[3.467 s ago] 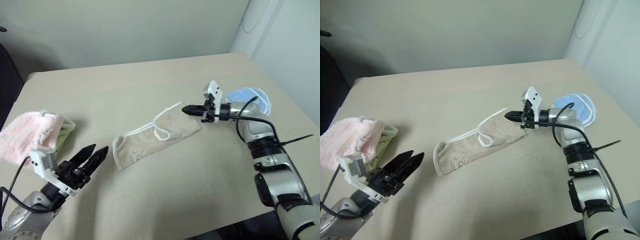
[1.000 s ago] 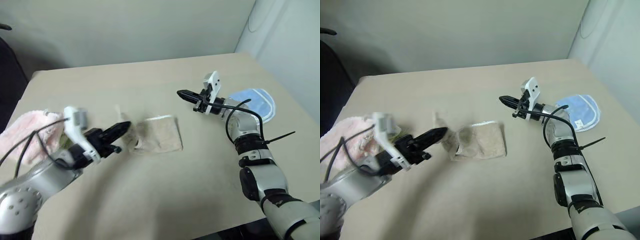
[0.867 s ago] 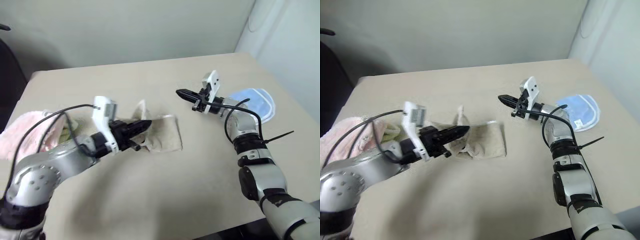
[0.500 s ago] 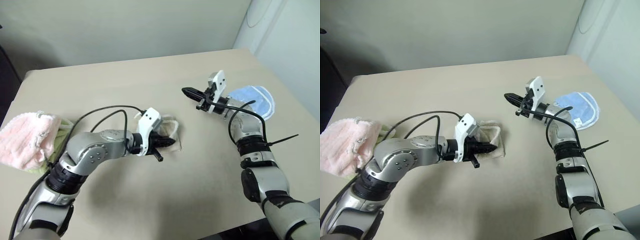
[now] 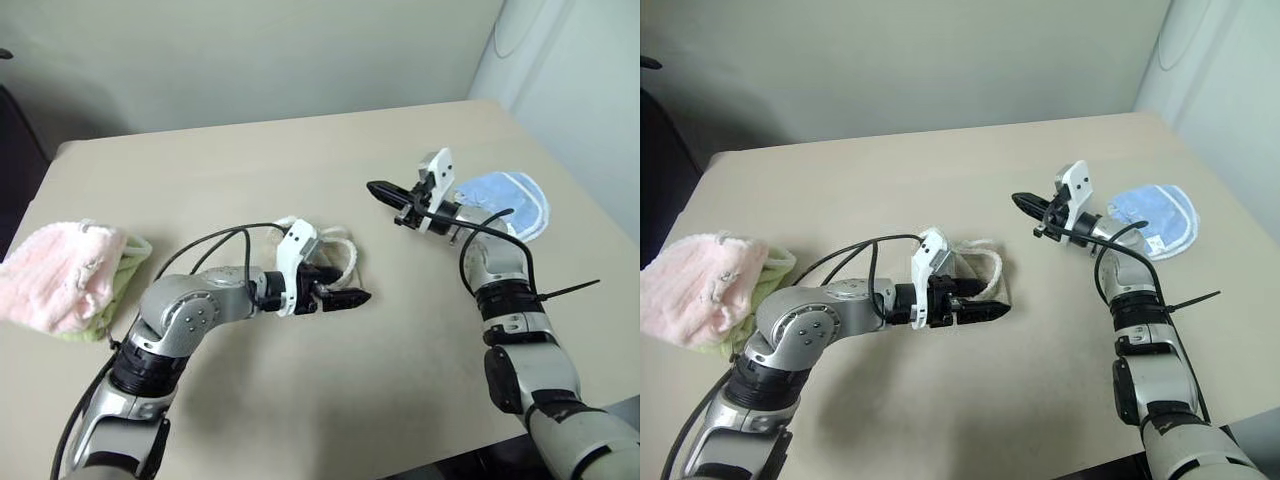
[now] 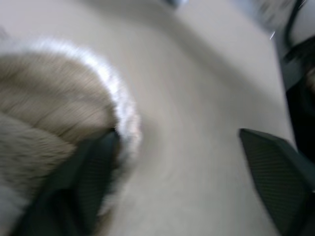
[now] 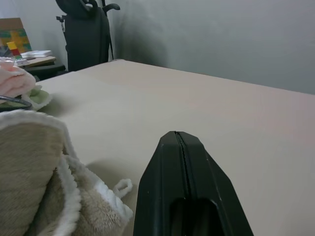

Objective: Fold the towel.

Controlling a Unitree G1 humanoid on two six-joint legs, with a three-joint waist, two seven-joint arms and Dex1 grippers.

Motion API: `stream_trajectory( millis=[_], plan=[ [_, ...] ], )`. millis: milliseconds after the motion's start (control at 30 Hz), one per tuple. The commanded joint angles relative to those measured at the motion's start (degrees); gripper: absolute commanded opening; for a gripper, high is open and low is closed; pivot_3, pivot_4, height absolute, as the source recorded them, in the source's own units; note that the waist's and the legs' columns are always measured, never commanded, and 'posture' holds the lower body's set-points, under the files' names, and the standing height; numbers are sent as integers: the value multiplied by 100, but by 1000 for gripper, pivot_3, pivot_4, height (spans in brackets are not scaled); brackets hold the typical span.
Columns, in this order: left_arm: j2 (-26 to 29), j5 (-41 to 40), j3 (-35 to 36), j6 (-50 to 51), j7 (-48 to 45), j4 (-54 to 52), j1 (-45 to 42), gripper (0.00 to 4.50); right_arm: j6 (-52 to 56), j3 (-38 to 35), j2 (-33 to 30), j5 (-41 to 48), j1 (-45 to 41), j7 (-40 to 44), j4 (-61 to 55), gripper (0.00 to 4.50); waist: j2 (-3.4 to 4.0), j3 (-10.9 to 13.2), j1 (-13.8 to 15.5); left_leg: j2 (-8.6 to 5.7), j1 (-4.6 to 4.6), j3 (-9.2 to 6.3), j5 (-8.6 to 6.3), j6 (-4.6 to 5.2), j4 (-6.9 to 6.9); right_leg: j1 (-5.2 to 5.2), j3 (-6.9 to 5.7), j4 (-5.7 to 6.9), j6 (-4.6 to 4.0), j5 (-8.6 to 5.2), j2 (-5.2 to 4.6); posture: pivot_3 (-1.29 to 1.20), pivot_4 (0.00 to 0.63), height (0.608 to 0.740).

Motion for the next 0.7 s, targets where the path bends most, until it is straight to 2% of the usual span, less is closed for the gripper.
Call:
stream_trajectory(
  millis=[33,300,367,467,600,700],
  plan=[
    [-101,-541,651,3,77,-461,99,4456,-7,-22,-49,84,-153,56,-104,0,0,0,3,0,0,0,0,0,2,0,0,2,1,0,0,0,150,740],
    [-109,-1157,1743,-386,179,-637,153,4456,105,-14,-99,107,-186,110,-146,0,-1,0,2,0,1,2,1,0,6,0,0,6,1,-1,0,0,150,740],
    [12,-1000,1985,-497,324,-453,9,4456,191,-24,-139,157,-179,192,-206,0,-1,-1,2,0,1,3,1,0,9,0,0,8,1,-1,0,0,150,740],
    [304,-393,2216,-790,393,-100,-101,3938,391,-18,-185,251,-154,321,-373,0,-1,-1,-4,0,1,2,1,0,11,0,0,8,1,-1,0,0,150,740],
    [546,351,2141,-1275,120,71,109,2520,768,111,-186,376,-55,557,-818,0,-1,-1,-22,0,1,2,1,0,7,-2,1,5,1,-1,1,0,150,740],
    [501,477,2044,-1411,-147,-38,285,1441,1060,229,-150,481,55,675,-1234,0,-3,-2,-34,0,0,3,1,0,6,-2,1,0,2,-1,1,0,150,740]
  ],
)
